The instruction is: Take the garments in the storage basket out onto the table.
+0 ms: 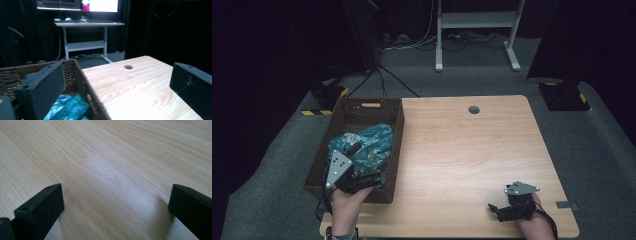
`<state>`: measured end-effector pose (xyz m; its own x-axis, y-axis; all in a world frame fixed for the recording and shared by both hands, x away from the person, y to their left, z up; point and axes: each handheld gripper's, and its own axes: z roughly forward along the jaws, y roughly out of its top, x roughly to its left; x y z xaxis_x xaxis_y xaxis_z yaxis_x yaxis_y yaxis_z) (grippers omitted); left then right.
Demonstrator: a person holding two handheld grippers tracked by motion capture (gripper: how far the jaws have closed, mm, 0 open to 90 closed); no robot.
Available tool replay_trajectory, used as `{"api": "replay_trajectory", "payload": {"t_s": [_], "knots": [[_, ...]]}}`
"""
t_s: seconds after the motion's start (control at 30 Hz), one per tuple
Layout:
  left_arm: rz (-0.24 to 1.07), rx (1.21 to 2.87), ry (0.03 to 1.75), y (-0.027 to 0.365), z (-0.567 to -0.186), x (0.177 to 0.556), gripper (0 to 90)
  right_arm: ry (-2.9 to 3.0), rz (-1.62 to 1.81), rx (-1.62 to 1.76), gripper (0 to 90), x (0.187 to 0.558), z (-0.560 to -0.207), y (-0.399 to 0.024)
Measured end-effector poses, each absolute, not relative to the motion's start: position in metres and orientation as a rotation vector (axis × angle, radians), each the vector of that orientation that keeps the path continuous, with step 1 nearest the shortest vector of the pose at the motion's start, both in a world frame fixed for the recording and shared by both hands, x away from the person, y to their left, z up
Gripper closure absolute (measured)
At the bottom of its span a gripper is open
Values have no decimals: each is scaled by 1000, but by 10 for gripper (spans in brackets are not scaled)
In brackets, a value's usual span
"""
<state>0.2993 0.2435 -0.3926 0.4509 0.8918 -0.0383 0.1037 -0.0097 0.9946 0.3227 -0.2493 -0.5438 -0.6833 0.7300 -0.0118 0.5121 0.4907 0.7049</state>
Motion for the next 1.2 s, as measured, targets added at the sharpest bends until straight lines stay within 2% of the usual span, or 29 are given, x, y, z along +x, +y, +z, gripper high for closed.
{"api": "replay_trajectory", "payload": {"t_s": [0.43, 0.77, 1.0, 1.2], "knots": [[871, 1365, 1109, 294, -402, 297, 1, 2427, 994, 1051, 2, 322, -544, -249], [918, 1340, 1188, 318, -405, 292, 1, 2424, 992, 1055, 2, 322, -544, -249], [900, 1364, 1191, 316, -407, 295, 1, 2423, 992, 1056, 2, 322, -544, -249], [848, 1412, 1162, 297, -410, 306, 1, 2415, 987, 1072, 2, 322, -544, -249]]}}
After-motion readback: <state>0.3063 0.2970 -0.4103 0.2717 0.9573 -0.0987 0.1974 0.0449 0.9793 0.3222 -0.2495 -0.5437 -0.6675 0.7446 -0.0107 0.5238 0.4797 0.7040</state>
